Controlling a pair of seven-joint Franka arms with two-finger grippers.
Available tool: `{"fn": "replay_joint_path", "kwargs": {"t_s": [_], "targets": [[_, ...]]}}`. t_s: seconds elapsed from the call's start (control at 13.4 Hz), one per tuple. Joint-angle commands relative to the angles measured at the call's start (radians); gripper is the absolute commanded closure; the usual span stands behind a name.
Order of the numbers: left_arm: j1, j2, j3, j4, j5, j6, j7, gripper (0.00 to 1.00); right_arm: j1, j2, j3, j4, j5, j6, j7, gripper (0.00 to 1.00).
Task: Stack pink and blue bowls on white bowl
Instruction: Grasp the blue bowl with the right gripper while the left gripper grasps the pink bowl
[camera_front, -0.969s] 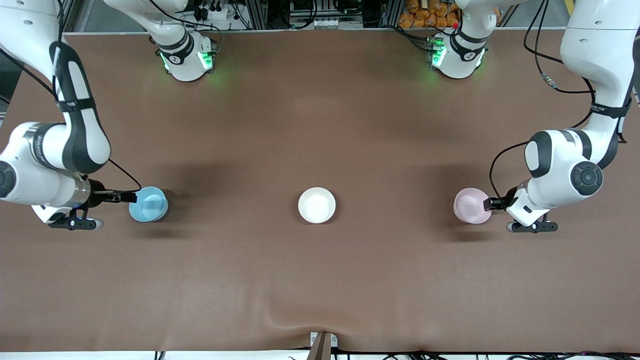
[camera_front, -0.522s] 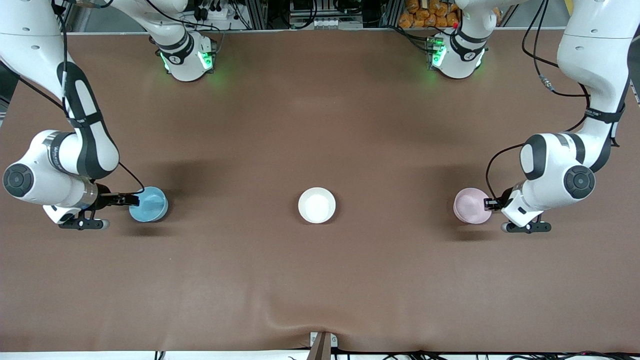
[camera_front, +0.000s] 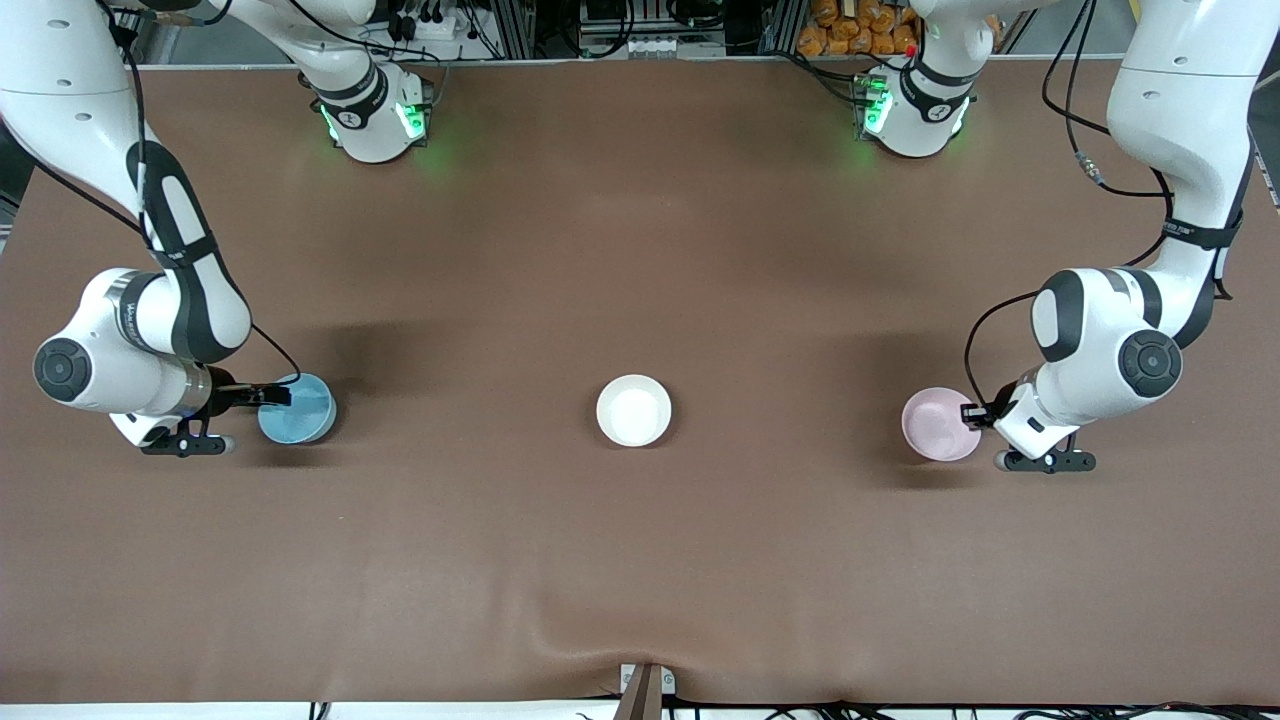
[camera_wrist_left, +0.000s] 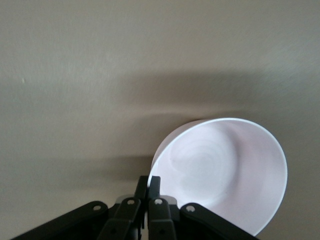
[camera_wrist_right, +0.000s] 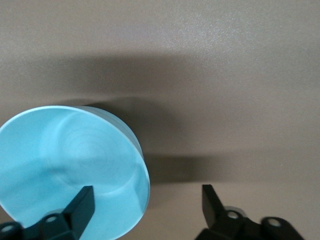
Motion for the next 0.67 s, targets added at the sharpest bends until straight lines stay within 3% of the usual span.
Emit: {"fn": "replay_joint_path", "kwargs": {"t_s": [0.0,0.07,0.15,0.37,0.6], "targets": [[-0.006,-0.066,-0.018,0.015,-0.02,-0.03,0.0,1.0,-0.017,0.013,0.012,-0.003,0.013,0.013,-0.026,0.72],[-0.003,-0.076,-0.043,0.037,-0.02,-0.06,-0.022,1.0,-0.015,0.017,0.012,-0.003,0.031,0.013,-0.026,0.91],[-0.004,-0.082,-0.057,0.061,-0.02,-0.103,-0.059,1.0,-0.015,0.018,0.012,-0.003,0.046,0.015,-0.027,1.0],[-0.007,-0.082,-0.116,0.144,-0.02,-0.206,-0.169,1.0,-0.012,0.017,0.014,0.005,0.08,0.004,-0.024,1.0],[-0.009,-0.08,-0.17,0.198,-0.02,-0.245,-0.257,1.0,-0.012,-0.044,0.014,0.008,0.08,0.001,-0.039,1.0]]}}
